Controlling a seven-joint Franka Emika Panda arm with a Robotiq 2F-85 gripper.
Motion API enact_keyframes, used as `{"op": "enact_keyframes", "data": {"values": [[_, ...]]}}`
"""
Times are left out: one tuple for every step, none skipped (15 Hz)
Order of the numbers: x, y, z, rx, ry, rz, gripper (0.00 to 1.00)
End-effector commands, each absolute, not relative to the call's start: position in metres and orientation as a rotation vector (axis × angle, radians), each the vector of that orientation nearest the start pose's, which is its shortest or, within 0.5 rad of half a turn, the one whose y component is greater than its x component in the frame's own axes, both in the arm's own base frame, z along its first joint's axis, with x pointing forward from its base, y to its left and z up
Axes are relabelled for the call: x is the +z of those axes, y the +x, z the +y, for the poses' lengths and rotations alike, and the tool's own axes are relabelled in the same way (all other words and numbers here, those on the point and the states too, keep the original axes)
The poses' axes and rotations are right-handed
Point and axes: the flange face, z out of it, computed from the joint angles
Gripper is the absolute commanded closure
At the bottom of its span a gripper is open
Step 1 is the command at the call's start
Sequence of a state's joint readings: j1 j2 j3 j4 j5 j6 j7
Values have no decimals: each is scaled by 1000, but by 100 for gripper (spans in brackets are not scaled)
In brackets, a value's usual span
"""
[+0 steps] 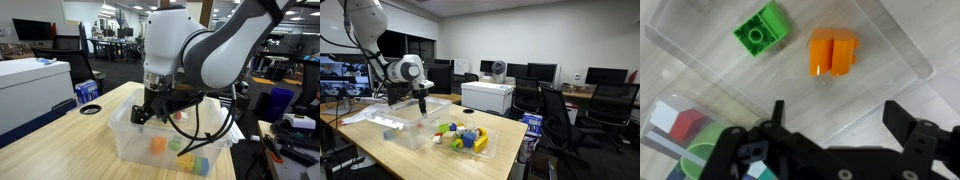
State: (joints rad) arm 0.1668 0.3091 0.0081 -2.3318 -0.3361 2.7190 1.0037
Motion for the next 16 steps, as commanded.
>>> {"op": "enact_keyframes", "data": {"values": [[197, 519, 99, -247, -3096, 550, 0], [193, 519, 101, -244, -3091, 477, 0], [188, 519, 102, -231, -3074, 401, 0], [183, 519, 106, -205, -3053, 343, 0], [179, 519, 111, -160, -3018, 295, 0], [177, 519, 112, -100, -2990, 288, 0], [173, 519, 112, -28, -2981, 313, 0], [175, 520, 107, 18, -2984, 371, 0], [178, 522, 101, 48, -3004, 410, 0], [183, 525, 96, 70, -3044, 480, 0], [186, 528, 94, 88, -3074, 519, 0], [187, 532, 89, 120, -3099, 575, 0], [186, 535, 88, 173, -3115, 638, 0], [186, 538, 88, 275, -3122, 709, 9], [186, 538, 90, 362, -3124, 743, 22], [186, 538, 94, 465, -3121, 765, 6]]}}
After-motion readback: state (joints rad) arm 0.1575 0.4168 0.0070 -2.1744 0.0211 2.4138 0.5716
